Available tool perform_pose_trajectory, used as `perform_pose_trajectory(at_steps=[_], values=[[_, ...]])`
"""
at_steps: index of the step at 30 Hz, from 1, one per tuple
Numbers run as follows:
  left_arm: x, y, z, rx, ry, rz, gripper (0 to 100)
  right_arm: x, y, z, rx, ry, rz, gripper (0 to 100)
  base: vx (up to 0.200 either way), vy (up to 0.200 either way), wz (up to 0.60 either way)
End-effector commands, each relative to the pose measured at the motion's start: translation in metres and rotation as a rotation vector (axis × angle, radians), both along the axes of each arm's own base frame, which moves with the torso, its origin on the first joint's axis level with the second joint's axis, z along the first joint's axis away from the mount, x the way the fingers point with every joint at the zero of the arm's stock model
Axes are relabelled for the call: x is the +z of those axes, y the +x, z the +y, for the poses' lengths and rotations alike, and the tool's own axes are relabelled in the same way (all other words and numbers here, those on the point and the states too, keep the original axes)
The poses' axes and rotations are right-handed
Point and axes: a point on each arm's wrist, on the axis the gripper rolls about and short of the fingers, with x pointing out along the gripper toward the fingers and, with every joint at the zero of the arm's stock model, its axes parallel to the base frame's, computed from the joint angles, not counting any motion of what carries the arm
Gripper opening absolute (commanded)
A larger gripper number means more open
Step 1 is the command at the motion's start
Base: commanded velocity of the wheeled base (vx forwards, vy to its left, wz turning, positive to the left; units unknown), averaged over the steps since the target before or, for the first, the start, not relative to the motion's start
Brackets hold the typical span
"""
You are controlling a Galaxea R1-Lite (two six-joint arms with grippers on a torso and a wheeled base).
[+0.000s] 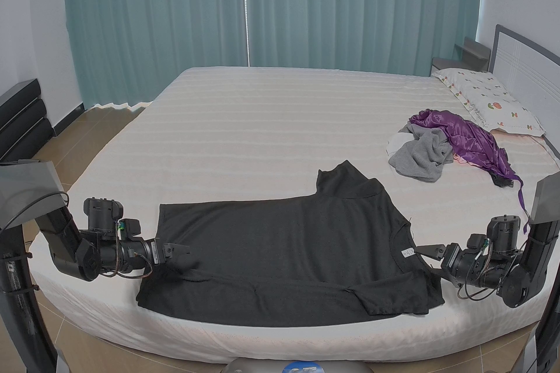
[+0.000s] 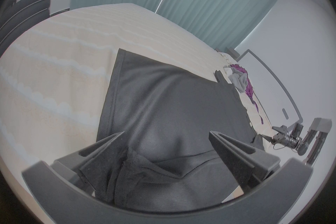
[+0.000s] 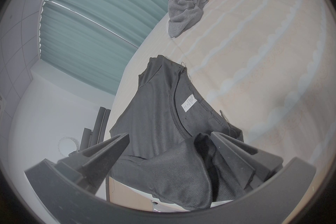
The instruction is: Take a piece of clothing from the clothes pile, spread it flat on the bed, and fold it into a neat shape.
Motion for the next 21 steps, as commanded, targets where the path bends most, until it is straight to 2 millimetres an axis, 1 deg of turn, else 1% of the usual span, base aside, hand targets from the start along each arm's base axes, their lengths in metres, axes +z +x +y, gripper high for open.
perform_pose_trajectory(at_steps=[1, 6, 11, 12, 21], values=[[-0.012, -0.002, 0.005, -0.002, 0.008, 0.032, 100, 0.000, 0.000, 0.000, 0.002, 0.000, 0.002, 100, 0.000, 0.000, 0.00], [-0.015, -0.008, 0.006, -0.029, 0.002, 0.030, 100, 0.000, 0.000, 0.000, 0.002, 0.000, 0.002, 100, 0.000, 0.000, 0.00], [-0.015, -0.015, 0.005, -0.039, -0.009, -0.011, 100, 0.000, 0.000, 0.000, 0.002, 0.000, 0.002, 100, 0.000, 0.000, 0.00], [-0.015, -0.015, 0.005, -0.039, -0.009, -0.011, 0, 0.000, 0.000, 0.000, 0.002, 0.000, 0.002, 100, 0.000, 0.000, 0.00], [-0.020, -0.016, 0.014, -0.004, -0.006, 0.000, 0, -0.003, 0.001, 0.000, 0.002, 0.000, 0.009, 100, 0.000, 0.000, 0.00]])
